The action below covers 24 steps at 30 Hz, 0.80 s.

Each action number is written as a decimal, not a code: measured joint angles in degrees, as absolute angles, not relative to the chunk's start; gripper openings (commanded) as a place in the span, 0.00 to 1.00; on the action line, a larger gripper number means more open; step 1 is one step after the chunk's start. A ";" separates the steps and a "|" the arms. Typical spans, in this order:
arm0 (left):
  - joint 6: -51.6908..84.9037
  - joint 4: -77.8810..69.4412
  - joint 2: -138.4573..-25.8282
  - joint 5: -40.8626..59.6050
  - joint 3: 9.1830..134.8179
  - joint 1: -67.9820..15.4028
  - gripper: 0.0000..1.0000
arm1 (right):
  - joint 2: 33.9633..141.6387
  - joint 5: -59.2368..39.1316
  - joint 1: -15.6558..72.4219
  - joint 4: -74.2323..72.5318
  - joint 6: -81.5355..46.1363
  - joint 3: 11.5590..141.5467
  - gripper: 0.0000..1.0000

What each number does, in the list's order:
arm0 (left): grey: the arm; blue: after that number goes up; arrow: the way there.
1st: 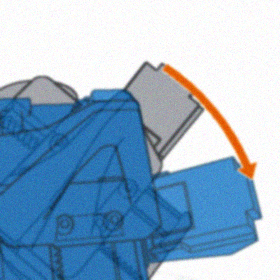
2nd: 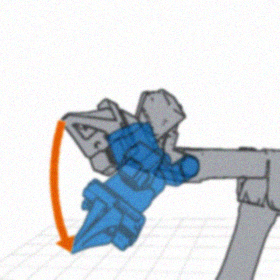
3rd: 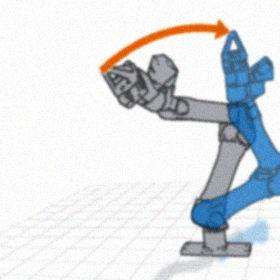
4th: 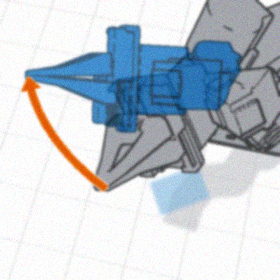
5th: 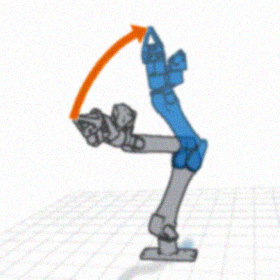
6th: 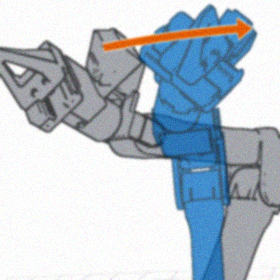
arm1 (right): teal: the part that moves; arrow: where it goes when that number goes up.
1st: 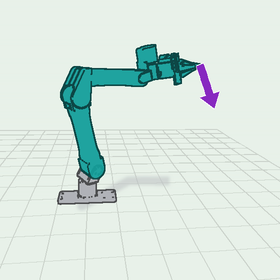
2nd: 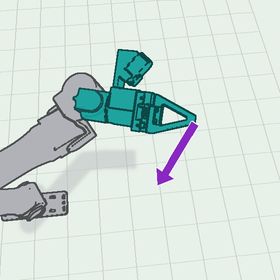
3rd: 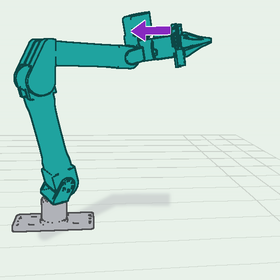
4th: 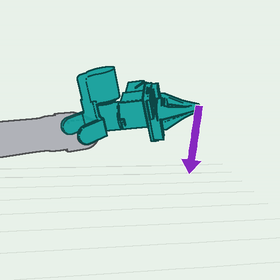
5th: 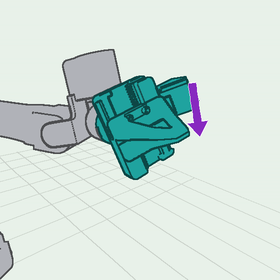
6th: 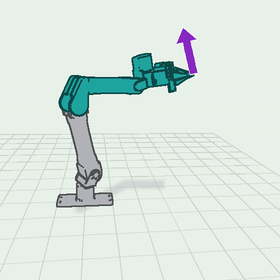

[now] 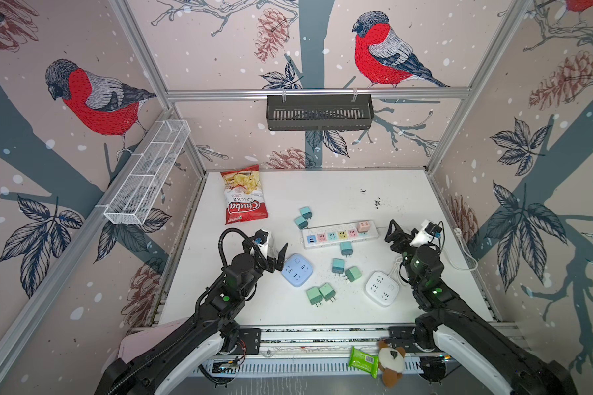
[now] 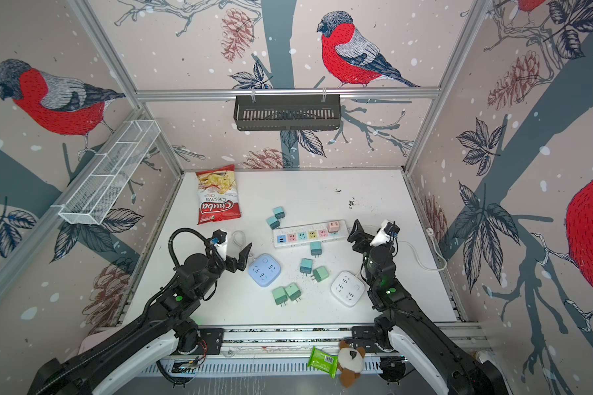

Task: Insert the plug
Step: 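Open the left gripper and withdraw it while the right reaches toward teal adapters, then lower the right gripper onto a teal adapter beside the strip and close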

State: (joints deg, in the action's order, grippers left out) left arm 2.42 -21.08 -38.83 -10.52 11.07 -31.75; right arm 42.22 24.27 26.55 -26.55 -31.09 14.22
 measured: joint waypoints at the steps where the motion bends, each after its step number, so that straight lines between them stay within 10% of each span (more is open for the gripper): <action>1: 3.62 -21.50 -39.03 -10.79 10.66 -30.61 0.99 | 43.46 24.91 28.88 -25.56 -31.09 15.86 0.92; 10: 18.65 -28.08 -45.54 -27.07 3.49 -27.31 0.99 | 61.91 28.91 46.26 -15.79 -31.48 28.88 0.90; 24: 24.73 -26.26 -51.70 -29.06 10.11 -27.18 0.99 | 76.60 22.72 48.58 -9.10 -33.08 32.64 0.76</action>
